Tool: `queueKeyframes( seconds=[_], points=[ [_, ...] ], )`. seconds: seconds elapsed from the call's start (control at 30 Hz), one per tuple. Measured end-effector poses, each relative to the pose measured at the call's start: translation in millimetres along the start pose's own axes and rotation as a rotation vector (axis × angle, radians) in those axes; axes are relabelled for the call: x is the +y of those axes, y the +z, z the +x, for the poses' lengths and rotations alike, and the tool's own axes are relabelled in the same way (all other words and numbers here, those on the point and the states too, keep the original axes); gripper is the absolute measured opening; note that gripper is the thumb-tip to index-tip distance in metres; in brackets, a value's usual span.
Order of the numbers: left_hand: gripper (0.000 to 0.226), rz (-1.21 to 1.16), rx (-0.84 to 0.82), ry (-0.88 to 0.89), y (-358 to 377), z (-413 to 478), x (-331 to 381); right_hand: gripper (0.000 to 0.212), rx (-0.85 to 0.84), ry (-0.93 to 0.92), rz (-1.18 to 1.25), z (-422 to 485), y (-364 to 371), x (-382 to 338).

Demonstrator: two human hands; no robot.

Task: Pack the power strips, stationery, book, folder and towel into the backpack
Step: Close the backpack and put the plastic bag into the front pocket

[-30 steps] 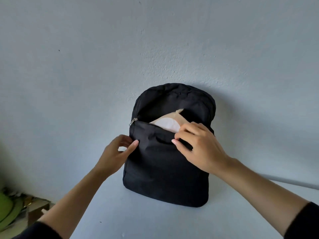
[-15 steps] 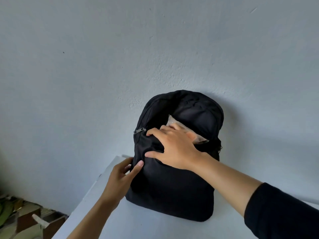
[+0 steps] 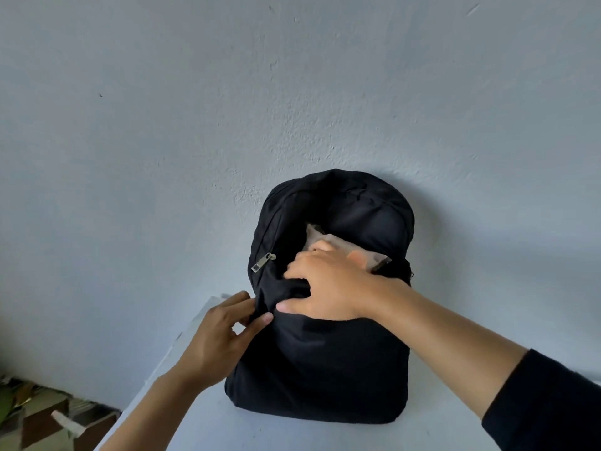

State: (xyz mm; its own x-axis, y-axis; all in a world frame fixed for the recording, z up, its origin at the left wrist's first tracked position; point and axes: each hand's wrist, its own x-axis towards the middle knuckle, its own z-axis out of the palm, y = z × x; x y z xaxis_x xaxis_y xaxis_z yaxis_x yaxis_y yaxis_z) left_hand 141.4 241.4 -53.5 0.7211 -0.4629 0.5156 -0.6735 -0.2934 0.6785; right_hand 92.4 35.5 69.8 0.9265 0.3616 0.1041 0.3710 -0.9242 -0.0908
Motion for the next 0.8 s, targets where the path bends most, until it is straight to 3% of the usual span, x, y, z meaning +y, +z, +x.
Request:
queueKeyframes(
  seconds=[0.07,0.13,0.27,0.47,0.53,0.63,0.7,0.8],
  points=[
    [0.046,0.031,-0.088,-0.036,-8,5,-7,0.026,0.261,-0.113,0.056,-6,17,7],
    [0.059,0.231,-0.131,-0.078,-18,11,-11,0.021,0.492,-0.137,0.177,-17,25,17],
    [0.073,0.588,0.0,0.01,-43,29,8,0.015,0.749,-0.047,0.176,-44,26,43],
    [0.023,0.318,0.046,0.433,-21,73,103,0.027,0.697,0.147,0.22,-84,32,66],
    [0.028,0.383,-0.03,0.52,1,96,118,0.036,0.63,0.156,0.201,-91,34,65],
    [0.052,0.57,-0.27,0.575,34,120,121,0.044,0.547,0.183,0.103,-100,36,65],
    [0.053,0.692,-0.366,0.61,48,124,117,0.033,0.514,0.185,0.12,-107,32,69],
    [0.048,0.655,-0.463,0.584,50,119,112,0.01,0.443,0.149,0.09,-116,26,78]
  ],
)
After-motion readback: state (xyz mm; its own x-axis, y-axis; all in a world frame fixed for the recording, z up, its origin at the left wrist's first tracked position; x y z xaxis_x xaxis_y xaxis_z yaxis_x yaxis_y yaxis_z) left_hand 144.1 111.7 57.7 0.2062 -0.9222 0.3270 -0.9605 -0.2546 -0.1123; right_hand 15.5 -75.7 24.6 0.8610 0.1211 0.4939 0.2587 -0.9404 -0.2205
